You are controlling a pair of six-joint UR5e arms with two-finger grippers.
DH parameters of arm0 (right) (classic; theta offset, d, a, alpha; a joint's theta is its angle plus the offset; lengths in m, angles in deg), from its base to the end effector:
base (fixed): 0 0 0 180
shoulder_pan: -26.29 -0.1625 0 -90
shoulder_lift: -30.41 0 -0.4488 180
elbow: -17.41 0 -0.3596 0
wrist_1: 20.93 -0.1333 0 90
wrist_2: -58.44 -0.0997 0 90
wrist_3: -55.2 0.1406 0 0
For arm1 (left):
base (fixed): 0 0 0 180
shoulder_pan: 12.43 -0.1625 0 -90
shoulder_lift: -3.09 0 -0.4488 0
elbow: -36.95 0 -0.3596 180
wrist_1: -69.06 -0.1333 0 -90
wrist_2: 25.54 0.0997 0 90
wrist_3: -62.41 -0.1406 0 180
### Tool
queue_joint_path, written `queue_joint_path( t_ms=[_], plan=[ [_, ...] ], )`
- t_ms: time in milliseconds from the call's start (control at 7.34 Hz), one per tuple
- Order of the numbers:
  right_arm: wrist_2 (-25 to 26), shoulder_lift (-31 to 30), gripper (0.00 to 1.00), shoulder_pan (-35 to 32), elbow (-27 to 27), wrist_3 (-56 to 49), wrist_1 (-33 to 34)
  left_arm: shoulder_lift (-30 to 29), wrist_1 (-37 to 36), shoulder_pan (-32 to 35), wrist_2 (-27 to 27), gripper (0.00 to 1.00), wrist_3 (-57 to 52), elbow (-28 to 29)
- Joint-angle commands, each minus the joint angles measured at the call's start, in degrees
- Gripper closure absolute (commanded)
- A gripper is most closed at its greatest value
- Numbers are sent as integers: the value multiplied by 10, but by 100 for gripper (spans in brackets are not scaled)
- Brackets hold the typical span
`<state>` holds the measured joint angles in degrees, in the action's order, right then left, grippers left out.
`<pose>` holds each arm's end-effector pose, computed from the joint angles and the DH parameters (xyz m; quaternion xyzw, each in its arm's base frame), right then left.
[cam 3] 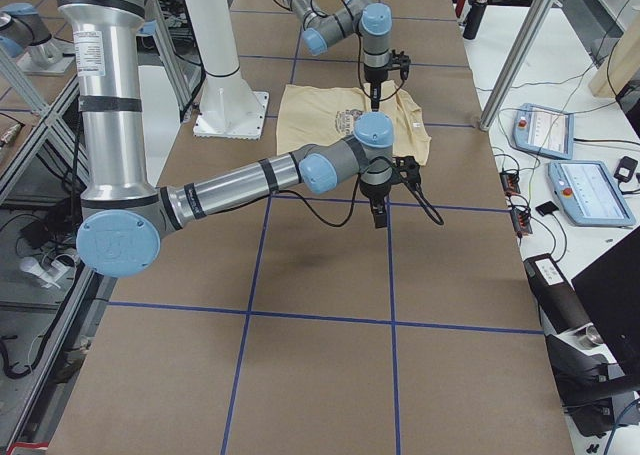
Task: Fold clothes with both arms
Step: 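Lift the sleeve with the left gripper and fold it across the shirt front, then open the left gripper and draw it back from the shirt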
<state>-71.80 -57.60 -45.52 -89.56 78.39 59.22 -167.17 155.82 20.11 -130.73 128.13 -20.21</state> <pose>-0.1141 -0.4833 0.5402 0.1008 -0.3942 -0.0458 0.9123 0.6661 -0.5394 0.0015 0.0696 0.3861 -0.0166 0.9197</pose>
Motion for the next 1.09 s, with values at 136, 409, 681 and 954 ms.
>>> queue_joint_path(
  t_ms=[136,409,681,954],
  plan=[
    [1,3,0,2,-6,38,-3,17,27,-2,0,0,-21,-23],
    [0,-5,0,29,-26,131,-55,140,25,-1,0,0,-72,-161],
    [24,-16,0,102,-64,266,-96,327,28,0,-2,0,-122,-375],
    [106,-30,0,214,-132,398,-96,472,35,-4,-2,0,-149,-523]
  ],
)
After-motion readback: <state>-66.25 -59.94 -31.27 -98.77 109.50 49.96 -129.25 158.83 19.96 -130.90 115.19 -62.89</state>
